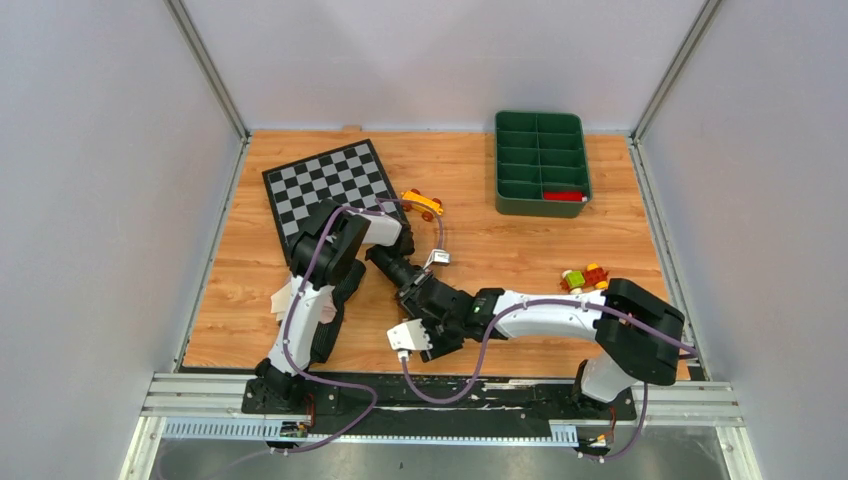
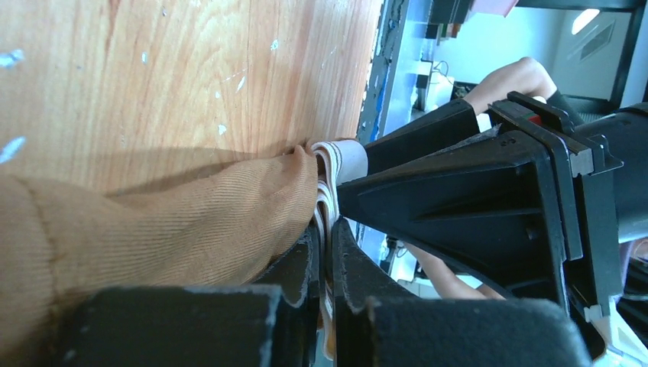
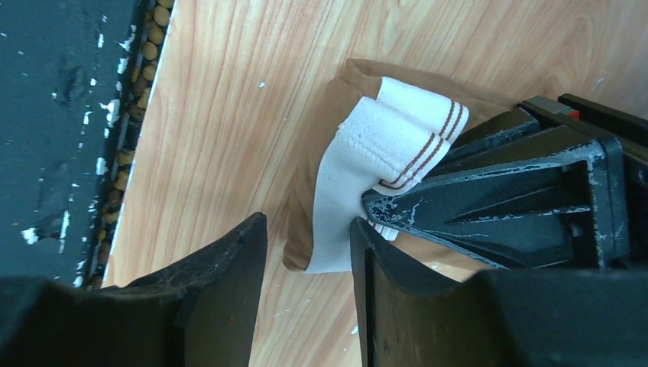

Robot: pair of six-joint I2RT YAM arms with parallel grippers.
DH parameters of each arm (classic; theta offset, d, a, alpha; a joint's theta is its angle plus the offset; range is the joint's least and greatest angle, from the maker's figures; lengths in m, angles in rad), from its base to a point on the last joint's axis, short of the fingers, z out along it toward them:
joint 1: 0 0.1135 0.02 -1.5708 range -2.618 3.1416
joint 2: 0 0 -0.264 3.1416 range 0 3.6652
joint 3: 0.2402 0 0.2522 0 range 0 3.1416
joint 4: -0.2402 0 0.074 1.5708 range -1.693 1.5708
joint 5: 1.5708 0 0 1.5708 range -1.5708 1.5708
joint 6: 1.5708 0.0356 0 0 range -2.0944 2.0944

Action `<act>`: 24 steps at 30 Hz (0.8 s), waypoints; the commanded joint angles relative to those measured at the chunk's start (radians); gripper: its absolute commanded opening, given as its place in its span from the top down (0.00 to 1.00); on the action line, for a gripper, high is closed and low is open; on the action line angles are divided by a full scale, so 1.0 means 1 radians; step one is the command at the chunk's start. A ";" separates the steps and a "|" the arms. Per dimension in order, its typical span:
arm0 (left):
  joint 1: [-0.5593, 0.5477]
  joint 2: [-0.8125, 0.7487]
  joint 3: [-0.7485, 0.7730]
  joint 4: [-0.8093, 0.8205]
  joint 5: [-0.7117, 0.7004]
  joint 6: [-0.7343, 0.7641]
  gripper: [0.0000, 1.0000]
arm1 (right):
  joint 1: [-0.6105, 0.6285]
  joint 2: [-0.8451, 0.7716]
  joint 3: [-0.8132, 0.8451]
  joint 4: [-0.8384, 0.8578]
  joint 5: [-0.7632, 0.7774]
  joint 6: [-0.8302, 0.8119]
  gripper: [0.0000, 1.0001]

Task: Roll the underwear
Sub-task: Roll the underwear to the center of the board.

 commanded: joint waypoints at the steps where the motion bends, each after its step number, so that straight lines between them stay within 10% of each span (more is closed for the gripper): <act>1: 0.005 0.026 0.020 0.038 -0.055 0.071 0.91 | 0.048 0.047 -0.089 0.097 0.106 -0.037 0.57; 11: 0.044 -0.208 0.026 0.058 -0.355 -0.091 0.65 | 0.034 0.097 -0.054 0.071 0.032 -0.035 0.79; 15: 0.106 -0.363 0.003 0.184 -0.510 -0.236 0.40 | -0.021 0.115 -0.019 0.018 -0.038 -0.018 0.82; 18: 0.167 -0.464 0.035 0.234 -0.616 -0.313 0.01 | -0.052 0.132 0.020 -0.029 -0.084 -0.013 0.83; 24: 0.253 -0.927 -0.137 0.553 -0.955 -0.340 0.00 | -0.151 0.196 0.117 -0.153 -0.246 -0.018 0.83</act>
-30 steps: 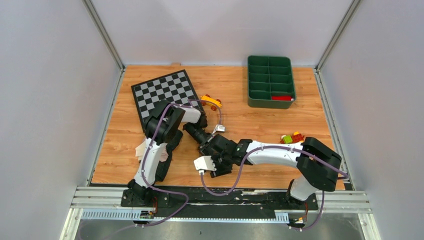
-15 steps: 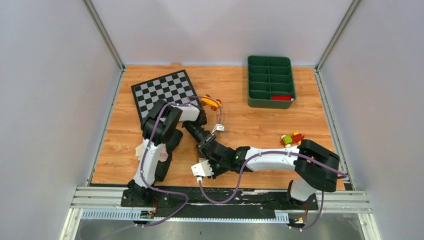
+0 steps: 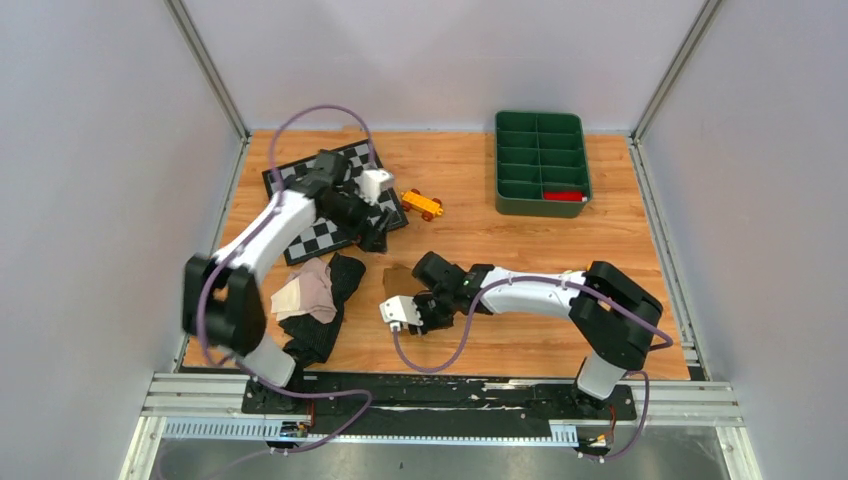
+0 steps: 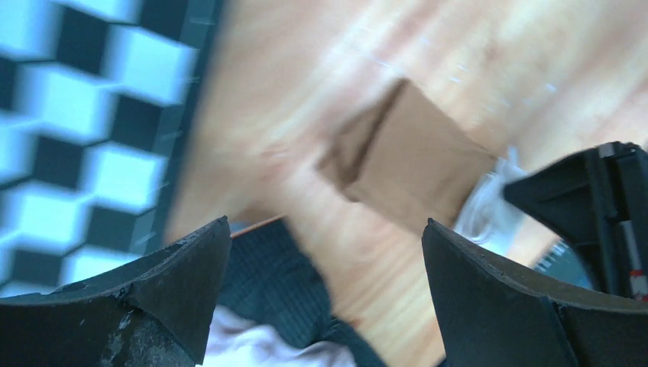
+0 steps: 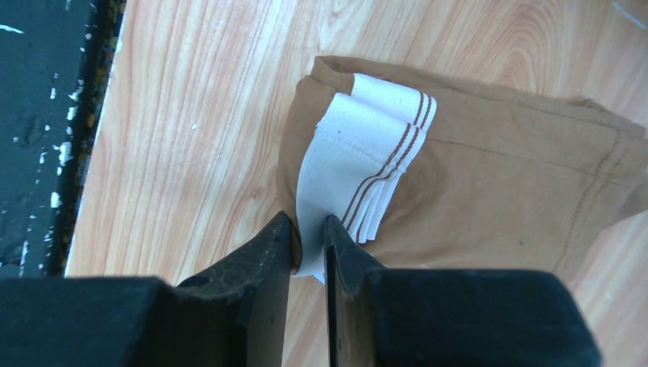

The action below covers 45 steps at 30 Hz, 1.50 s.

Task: Roll the underwear
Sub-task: Roll the underwear to the center of the board.

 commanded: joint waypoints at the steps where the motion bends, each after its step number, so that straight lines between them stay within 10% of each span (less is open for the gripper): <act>1: 0.028 -0.411 -0.134 0.315 -0.412 -0.048 0.00 | -0.065 0.109 0.040 -0.207 -0.139 0.004 0.83; 4: 0.039 -0.584 -0.165 0.376 -0.658 -0.011 0.00 | -0.089 0.168 0.106 -0.281 -0.194 -0.009 0.84; 8: 0.042 -0.758 -0.103 0.116 -0.316 0.386 0.27 | -0.143 0.297 0.243 -0.419 -0.279 -0.023 0.84; 21: -0.076 -1.087 -0.390 -0.477 -0.029 1.285 0.22 | -0.214 0.537 0.498 -0.675 -0.412 -0.036 0.86; 31: -0.647 -0.784 -0.508 0.049 -0.359 0.812 0.25 | -0.234 0.592 0.553 -0.722 -0.437 -0.030 0.86; 45: -0.754 -0.659 -0.840 0.621 -0.572 0.544 0.31 | -0.237 0.601 0.562 -0.732 -0.449 -0.030 0.86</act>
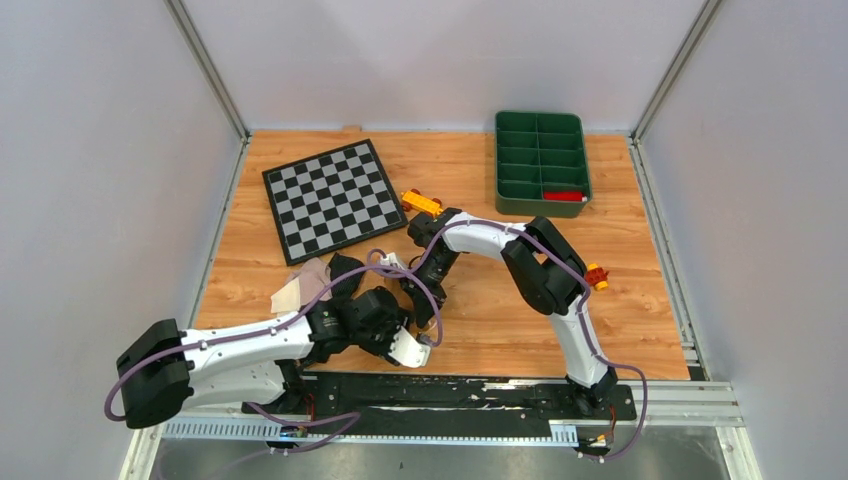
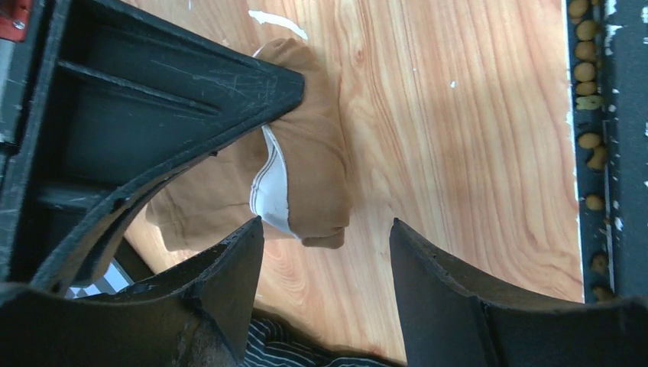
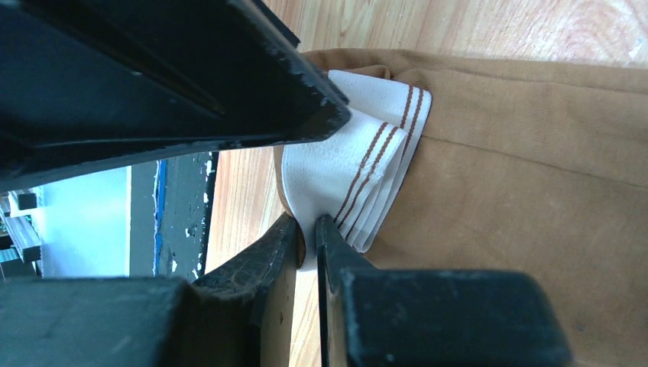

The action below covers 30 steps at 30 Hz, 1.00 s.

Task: Roll the underwear
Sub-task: Roll the underwear to the center of the board.

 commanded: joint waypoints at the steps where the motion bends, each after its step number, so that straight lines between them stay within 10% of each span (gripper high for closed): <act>1: -0.010 0.000 -0.045 0.205 -0.052 -0.055 0.31 | 0.015 0.086 -0.041 -0.023 0.146 -0.028 0.86; 21: -0.043 0.064 -0.142 0.364 -0.030 -0.021 0.43 | 0.016 0.080 -0.048 -0.010 0.146 -0.016 0.86; 27: -0.043 0.065 -0.145 0.367 -0.030 -0.012 0.77 | 0.015 0.070 -0.054 -0.008 0.151 -0.013 0.83; 30: -0.043 0.055 -0.154 0.360 -0.030 0.005 0.98 | -0.012 0.061 0.000 -0.147 0.063 -0.082 0.64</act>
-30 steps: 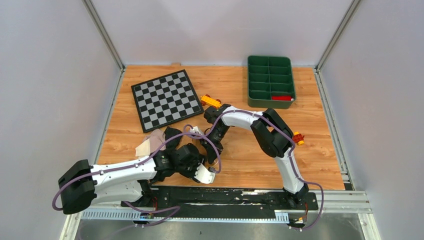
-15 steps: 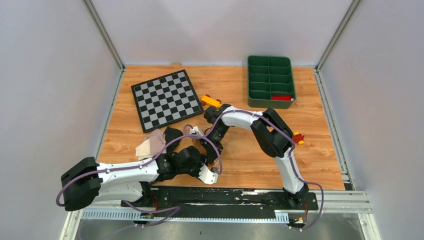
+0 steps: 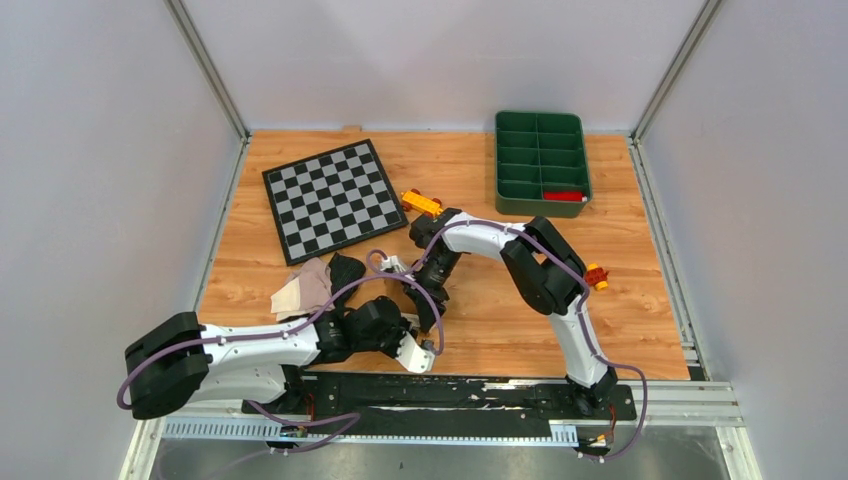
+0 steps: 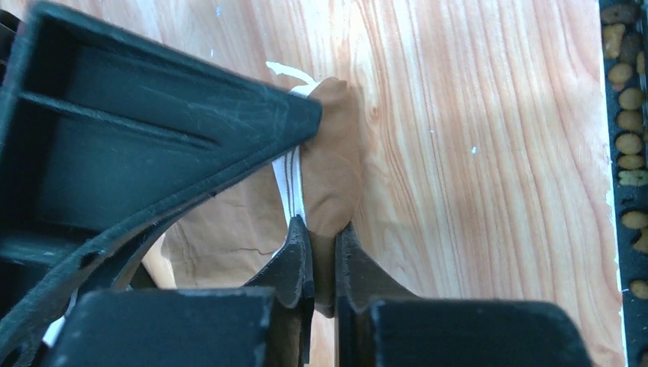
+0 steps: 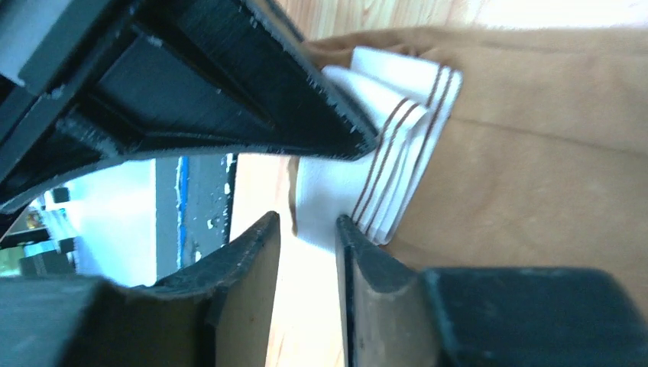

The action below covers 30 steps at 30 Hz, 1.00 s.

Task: Roll the underwear
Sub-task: Roll the underwear to the center of the board.

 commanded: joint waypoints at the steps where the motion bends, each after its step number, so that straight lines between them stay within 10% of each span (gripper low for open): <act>1: -0.005 -0.013 -0.017 0.022 0.016 0.023 1.00 | -0.032 0.067 0.052 -0.220 0.020 -0.129 0.56; 5: -0.005 -0.029 -0.038 0.016 0.022 0.060 1.00 | -0.133 0.047 0.207 -0.364 -0.173 -0.160 0.49; 12: -0.009 -0.039 -0.055 0.028 0.016 0.077 1.00 | -0.141 0.026 0.135 -0.010 -0.188 0.192 0.72; 22: -0.010 -0.017 -0.057 0.037 0.015 0.097 1.00 | -0.132 0.122 0.174 0.092 -0.268 0.288 0.76; 30: -0.010 -0.010 -0.026 0.014 0.015 0.052 1.00 | -0.129 0.123 0.134 0.259 0.108 0.555 0.79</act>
